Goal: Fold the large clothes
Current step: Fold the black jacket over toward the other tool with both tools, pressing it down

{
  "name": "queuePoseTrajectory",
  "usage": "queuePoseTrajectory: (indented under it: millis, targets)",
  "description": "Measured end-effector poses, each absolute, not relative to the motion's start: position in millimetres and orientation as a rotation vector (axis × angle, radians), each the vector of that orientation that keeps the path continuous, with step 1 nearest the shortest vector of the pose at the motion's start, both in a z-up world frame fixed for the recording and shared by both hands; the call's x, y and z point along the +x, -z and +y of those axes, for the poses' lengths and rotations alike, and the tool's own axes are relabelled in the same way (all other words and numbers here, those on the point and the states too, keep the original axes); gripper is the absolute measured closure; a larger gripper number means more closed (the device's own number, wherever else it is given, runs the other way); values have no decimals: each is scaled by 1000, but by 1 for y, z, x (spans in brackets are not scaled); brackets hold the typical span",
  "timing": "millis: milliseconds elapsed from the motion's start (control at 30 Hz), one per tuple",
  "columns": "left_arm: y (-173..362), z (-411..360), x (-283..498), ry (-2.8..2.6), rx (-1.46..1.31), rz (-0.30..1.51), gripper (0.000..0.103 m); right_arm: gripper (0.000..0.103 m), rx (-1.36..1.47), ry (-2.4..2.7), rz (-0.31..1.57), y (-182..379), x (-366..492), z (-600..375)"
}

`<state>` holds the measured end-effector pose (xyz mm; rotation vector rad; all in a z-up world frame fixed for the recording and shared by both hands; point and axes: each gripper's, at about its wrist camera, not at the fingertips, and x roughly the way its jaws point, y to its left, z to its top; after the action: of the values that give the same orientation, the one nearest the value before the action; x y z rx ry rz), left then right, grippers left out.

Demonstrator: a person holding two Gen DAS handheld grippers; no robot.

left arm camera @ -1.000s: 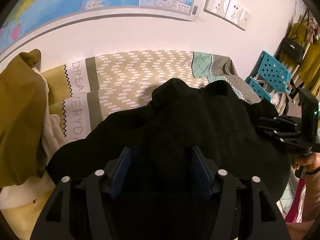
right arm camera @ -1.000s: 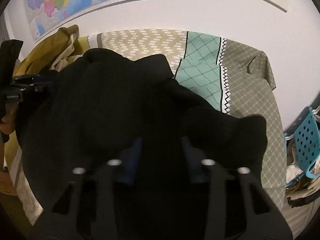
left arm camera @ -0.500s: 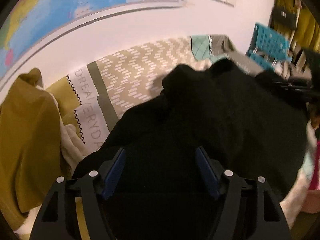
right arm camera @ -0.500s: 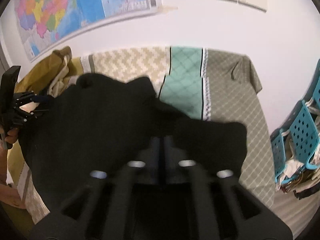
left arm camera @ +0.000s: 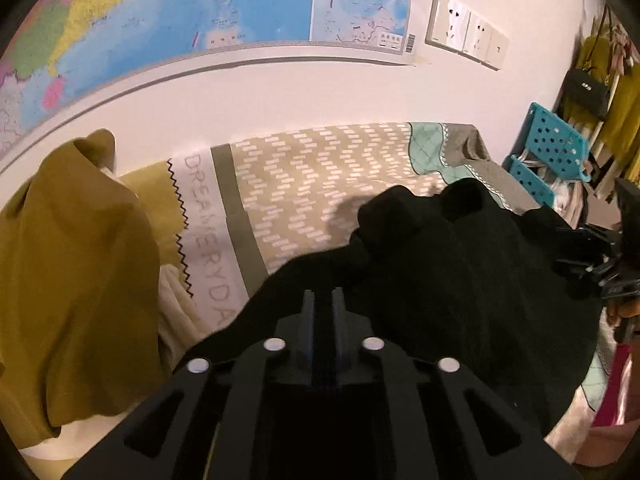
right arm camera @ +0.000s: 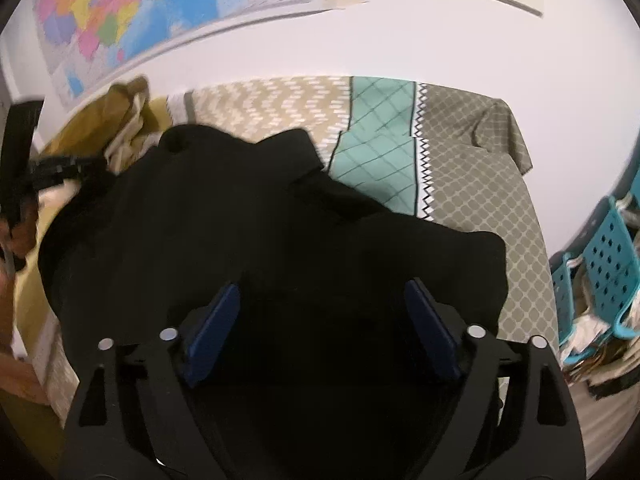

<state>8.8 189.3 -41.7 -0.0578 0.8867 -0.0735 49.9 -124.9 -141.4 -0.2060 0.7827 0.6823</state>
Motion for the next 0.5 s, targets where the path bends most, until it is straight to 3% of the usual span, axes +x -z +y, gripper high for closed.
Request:
queuePoseTrajectory:
  millis: [33, 100, 133, 167, 233, 300, 400, 500]
  targets:
    - [43, 188, 7, 78, -42, 894, 63, 19, -242, -671, 777, 144, 48, -121]
    - [48, 183, -1, 78, -16, 909, 48, 28, -270, -660, 775, 151, 48, -116]
    - [50, 181, -3, 84, -1, 917, 47, 46, -284, -652, 773, 154, 49, -115]
    - [54, 177, -7, 88, 24, 932, 47, 74, -297, -649, 769, 157, 51, -113]
    - [59, 176, -11, 75, 34, 941, 47, 79, -284, -666, 774, 158, 52, -112]
    - [60, 179, -12, 68, 12, 936, 47, 101, -273, -663, 745, 150, 50, -115]
    - [53, 184, -15, 54, -9, 889, 47, 103, -222, -572, 636, 122, 52, -131]
    - [52, 186, -16, 40, -34, 891, 45, 102, -114, -597, 652, 109, 62, -145]
